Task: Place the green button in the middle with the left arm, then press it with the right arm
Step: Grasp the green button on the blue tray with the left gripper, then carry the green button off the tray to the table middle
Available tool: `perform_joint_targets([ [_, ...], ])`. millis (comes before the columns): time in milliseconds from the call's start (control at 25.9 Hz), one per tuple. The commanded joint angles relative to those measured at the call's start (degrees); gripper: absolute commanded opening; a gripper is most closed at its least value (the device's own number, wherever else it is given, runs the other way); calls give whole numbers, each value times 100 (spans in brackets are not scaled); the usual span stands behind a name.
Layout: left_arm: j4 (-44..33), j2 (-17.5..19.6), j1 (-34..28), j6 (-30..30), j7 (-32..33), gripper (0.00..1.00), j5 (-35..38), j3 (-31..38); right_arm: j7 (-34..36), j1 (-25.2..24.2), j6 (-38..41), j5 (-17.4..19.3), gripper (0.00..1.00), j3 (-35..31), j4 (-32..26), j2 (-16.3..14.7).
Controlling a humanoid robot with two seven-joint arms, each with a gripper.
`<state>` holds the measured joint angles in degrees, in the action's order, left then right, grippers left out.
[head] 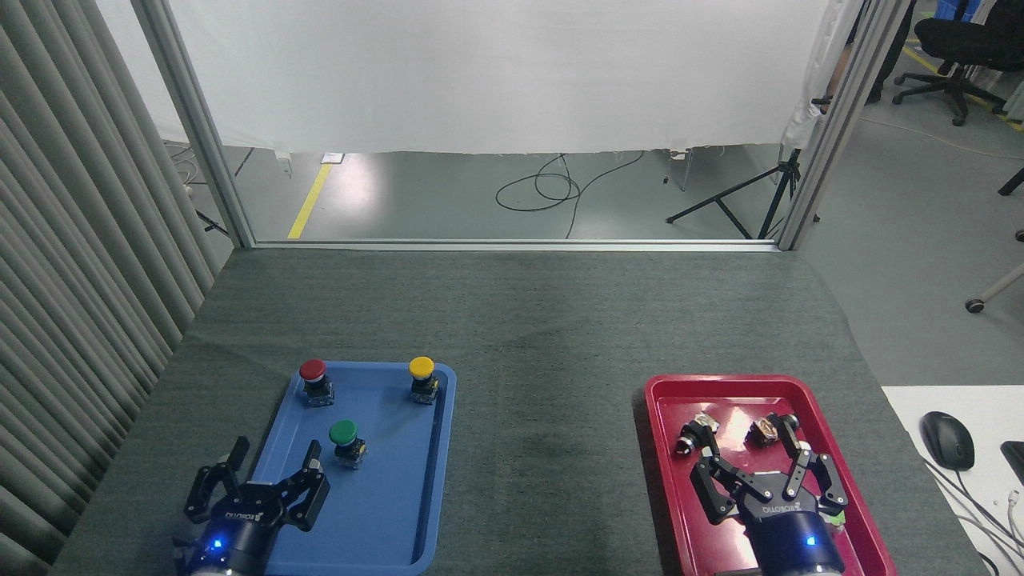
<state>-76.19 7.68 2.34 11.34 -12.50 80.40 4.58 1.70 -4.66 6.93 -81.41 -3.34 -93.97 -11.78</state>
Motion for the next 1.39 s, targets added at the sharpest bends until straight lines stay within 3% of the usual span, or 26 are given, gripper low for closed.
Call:
perform_joint_targets([
  [0,491,14,197,9,2,99,20,-326,15,0,-8,3,100,0,1,0],
  [425,2275,120,1269,228,2,99,11,-678,15,0,-8,3,100,0,1,0],
  [850,2662,76,1629,369,2,97,-59,-932,23,0,-8,-15,100,9,1,9],
  [889,2750,76,1682,369,2,90,-59,-950,23,0,-8,-15,100,0,1,9],
  [1082,3093,58,1823,334,-6,30,-15,-1108,23,0,-8,-32,100,9,10,9],
  [1159,3093,84,1823,369,-68,12,37,-1179,23,0,-8,-32,100,9,10,18],
  [1237,3049,111,1823,492,-103,0,46,-1187,23,0,-8,-41,100,0,10,35],
  [1353,2864,120,1831,993,-103,0,37,-1187,23,0,1,-41,100,9,10,61],
])
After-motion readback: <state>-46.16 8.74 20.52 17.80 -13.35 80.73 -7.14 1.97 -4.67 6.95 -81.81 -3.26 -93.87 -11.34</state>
